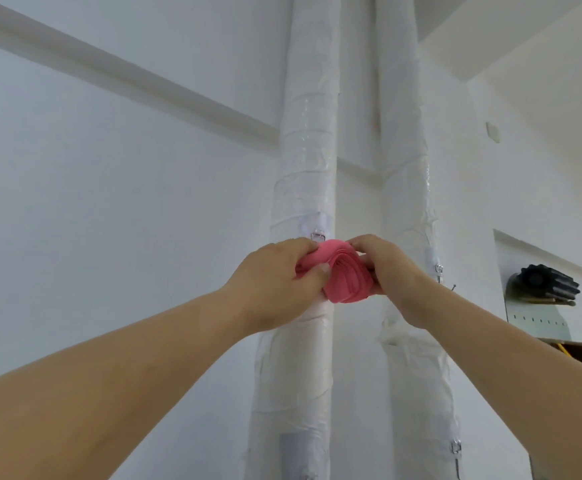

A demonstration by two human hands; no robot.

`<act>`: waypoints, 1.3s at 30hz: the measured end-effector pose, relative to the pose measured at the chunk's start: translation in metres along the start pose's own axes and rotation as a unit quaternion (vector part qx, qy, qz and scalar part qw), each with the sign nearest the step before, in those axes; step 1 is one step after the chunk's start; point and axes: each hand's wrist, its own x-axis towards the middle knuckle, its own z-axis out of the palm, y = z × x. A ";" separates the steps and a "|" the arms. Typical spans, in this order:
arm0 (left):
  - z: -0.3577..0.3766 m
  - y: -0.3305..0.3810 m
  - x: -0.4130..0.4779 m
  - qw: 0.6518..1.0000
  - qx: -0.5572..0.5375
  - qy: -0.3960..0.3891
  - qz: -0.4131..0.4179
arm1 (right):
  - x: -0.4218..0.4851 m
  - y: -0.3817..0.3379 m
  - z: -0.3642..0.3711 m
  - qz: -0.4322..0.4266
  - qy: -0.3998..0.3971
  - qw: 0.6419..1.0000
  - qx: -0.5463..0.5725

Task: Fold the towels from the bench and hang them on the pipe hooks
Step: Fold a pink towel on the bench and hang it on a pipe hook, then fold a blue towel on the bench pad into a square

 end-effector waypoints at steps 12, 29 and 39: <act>0.036 -0.011 -0.018 0.946 -0.308 0.083 -0.059 | -0.017 0.039 0.019 -0.024 0.046 0.984 0.173; -0.011 0.009 -0.053 0.970 -0.175 0.096 -0.135 | -0.049 0.009 0.002 -0.138 0.253 0.956 -0.049; 0.007 -0.030 -0.183 0.964 -0.087 -0.050 -0.246 | -0.185 0.080 0.123 -0.021 -0.055 0.991 -0.122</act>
